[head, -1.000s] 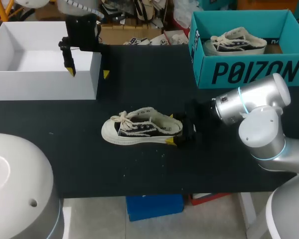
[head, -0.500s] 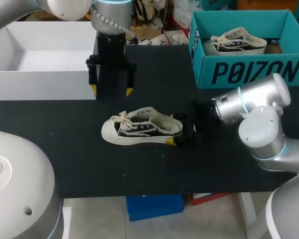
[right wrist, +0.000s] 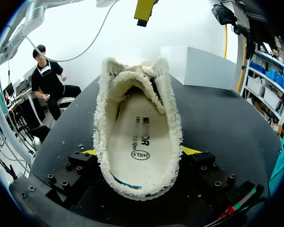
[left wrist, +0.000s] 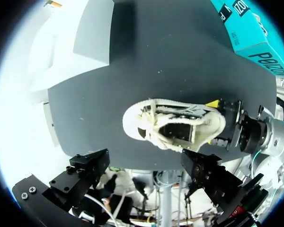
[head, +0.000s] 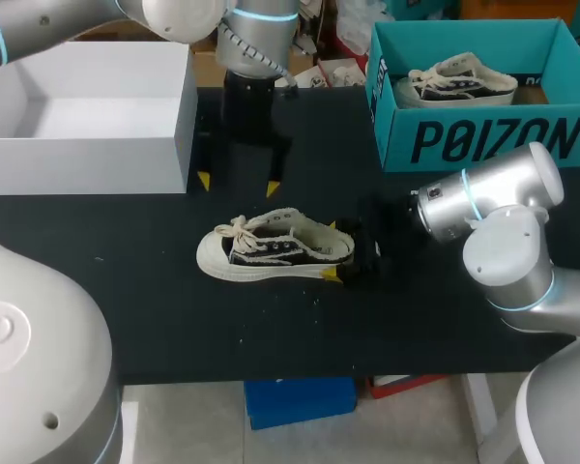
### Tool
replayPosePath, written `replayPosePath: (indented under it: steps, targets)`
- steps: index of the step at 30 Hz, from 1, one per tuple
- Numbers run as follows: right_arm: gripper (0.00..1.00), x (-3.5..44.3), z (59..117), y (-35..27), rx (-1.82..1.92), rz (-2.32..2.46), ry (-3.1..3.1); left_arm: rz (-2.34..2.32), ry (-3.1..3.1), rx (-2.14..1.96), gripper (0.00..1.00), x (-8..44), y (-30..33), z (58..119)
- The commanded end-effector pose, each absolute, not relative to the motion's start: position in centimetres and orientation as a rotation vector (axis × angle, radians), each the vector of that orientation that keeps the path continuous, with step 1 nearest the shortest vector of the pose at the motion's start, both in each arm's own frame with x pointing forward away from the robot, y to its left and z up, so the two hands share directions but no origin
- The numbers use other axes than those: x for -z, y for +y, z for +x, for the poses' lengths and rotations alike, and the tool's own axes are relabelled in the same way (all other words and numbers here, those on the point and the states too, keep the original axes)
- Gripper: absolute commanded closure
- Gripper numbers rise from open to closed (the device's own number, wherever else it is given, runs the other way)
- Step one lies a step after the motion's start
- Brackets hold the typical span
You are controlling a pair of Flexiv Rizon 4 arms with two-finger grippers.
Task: Take the shoe out of the shoebox, open the shoe tongue, remove and reinsert the insole, then place the shoe into the shoebox
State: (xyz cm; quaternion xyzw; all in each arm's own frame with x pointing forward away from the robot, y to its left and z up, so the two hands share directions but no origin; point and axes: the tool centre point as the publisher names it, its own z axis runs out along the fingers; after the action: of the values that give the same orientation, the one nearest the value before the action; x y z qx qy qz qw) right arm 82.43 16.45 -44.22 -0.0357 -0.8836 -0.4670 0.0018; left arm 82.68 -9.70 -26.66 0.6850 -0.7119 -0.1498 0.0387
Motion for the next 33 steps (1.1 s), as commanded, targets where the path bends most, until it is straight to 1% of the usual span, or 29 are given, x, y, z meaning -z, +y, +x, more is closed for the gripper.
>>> replayPosePath:
  steps: [1, 6, 17, 33]
  targets:
    - [1.00, 44.7, 82.2, 16.6, 1.464, -0.115, -2.775, 2.103, -2.184, 0.466, 0.00, 26.6, -9.8, 82.7]
    - [1.00, 44.7, 82.2, 16.6, 1.464, -0.115, -2.775, 2.107, -2.241, 0.413, 0.00, 26.7, -10.9, 82.0]
    - [1.00, 44.7, 82.2, 16.6, 1.464, -0.115, -2.775, 2.091, -2.364, 0.441, 0.00, 29.3, -14.7, 79.9]
    - [1.00, 44.7, 82.2, 16.6, 1.464, -0.115, -2.775, 2.129, -2.384, 0.516, 0.00, 33.0, -16.5, 80.7]
